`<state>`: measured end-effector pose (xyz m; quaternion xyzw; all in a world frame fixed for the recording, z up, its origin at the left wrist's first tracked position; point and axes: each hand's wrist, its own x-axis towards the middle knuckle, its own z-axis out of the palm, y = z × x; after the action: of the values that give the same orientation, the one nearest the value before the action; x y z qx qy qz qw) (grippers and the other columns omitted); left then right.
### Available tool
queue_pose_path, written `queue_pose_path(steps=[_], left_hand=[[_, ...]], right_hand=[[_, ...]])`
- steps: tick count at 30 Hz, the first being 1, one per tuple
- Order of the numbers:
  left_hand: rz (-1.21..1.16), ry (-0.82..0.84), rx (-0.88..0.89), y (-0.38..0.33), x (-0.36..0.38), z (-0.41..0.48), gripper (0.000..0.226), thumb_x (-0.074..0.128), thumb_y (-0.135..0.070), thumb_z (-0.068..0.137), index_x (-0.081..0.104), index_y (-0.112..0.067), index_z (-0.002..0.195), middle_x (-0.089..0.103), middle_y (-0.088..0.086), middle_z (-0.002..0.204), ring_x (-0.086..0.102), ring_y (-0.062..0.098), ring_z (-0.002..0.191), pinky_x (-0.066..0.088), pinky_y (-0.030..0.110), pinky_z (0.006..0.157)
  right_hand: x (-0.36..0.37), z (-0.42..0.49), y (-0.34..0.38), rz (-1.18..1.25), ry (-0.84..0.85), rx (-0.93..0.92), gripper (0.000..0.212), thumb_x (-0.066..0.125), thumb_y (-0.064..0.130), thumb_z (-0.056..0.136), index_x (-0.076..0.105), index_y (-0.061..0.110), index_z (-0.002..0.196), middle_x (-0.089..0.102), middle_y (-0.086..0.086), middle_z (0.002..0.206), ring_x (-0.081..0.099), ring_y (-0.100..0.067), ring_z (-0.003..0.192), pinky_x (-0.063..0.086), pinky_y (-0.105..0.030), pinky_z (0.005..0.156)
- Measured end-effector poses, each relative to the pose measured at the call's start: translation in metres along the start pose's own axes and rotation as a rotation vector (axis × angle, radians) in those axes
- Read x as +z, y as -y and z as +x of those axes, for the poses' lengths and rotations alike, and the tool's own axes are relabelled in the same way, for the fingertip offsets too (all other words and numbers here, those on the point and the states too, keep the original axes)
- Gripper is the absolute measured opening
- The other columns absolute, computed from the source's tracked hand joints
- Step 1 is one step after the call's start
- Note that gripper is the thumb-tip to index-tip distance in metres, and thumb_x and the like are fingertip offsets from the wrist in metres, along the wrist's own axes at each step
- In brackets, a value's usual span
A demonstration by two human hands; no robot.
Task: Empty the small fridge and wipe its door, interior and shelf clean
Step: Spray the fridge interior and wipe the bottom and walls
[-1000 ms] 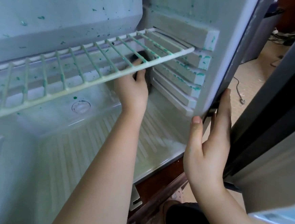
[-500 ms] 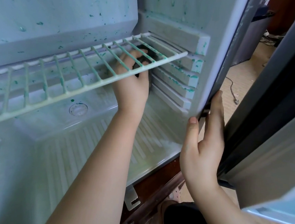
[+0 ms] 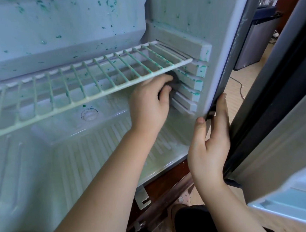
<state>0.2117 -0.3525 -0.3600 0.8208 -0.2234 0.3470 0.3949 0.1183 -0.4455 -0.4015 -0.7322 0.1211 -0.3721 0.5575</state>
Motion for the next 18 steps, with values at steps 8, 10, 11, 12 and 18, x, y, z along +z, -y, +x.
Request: queue_pose_path(steps=[8,10,11,12,18], left_hand=[[-0.106,0.12,0.057,-0.037,-0.01,-0.022,0.023,0.061,-0.002,0.079,0.075,-0.007,0.097,0.07,0.001,0.1,0.065,0.017,0.092,0.051,0.028,0.081],[-0.15,0.231,0.106,-0.048,-0.016,-0.03,0.022,0.062,-0.004,0.08,0.076,-0.009,0.097,0.071,0.0,0.099,0.065,0.016,0.09,0.053,0.03,0.08],[-0.154,0.258,0.096,-0.05,-0.021,-0.036,0.022,0.063,-0.006,0.081,0.076,-0.01,0.098,0.071,0.0,0.099,0.066,0.016,0.09,0.053,0.03,0.079],[-0.141,0.237,0.052,-0.048,-0.028,-0.042,0.021,0.063,-0.008,0.082,0.076,-0.01,0.099,0.071,-0.001,0.099,0.066,0.015,0.09,0.052,0.03,0.079],[-0.053,0.109,-0.391,-0.015,-0.079,-0.057,0.015,0.072,-0.019,0.086,0.073,-0.02,0.101,0.07,-0.011,0.096,0.065,0.008,0.091,0.047,0.016,0.079]], right_hand=[[-0.013,-0.008,0.013,0.065,0.09,0.06,0.05,0.037,0.016,0.103,0.023,0.019,0.151,0.024,0.015,0.154,0.019,0.011,0.139,0.015,-0.005,0.11],[-0.016,-0.013,0.015,0.086,0.082,0.075,0.048,0.036,0.016,0.103,0.026,0.02,0.15,0.028,0.014,0.153,0.023,0.011,0.138,0.018,-0.002,0.106],[-0.018,-0.016,0.016,0.09,0.069,0.071,0.046,0.036,0.017,0.104,0.029,0.021,0.149,0.031,0.013,0.152,0.026,0.01,0.137,0.02,-0.002,0.106],[-0.019,-0.019,0.018,0.083,0.055,0.059,0.045,0.036,0.019,0.103,0.033,0.02,0.148,0.035,0.011,0.151,0.029,0.009,0.135,0.021,-0.002,0.105],[-0.019,-0.025,0.023,0.026,0.024,0.012,0.034,0.039,0.02,0.097,0.053,0.021,0.129,0.053,0.009,0.135,0.046,0.0,0.126,0.035,-0.018,0.107]])
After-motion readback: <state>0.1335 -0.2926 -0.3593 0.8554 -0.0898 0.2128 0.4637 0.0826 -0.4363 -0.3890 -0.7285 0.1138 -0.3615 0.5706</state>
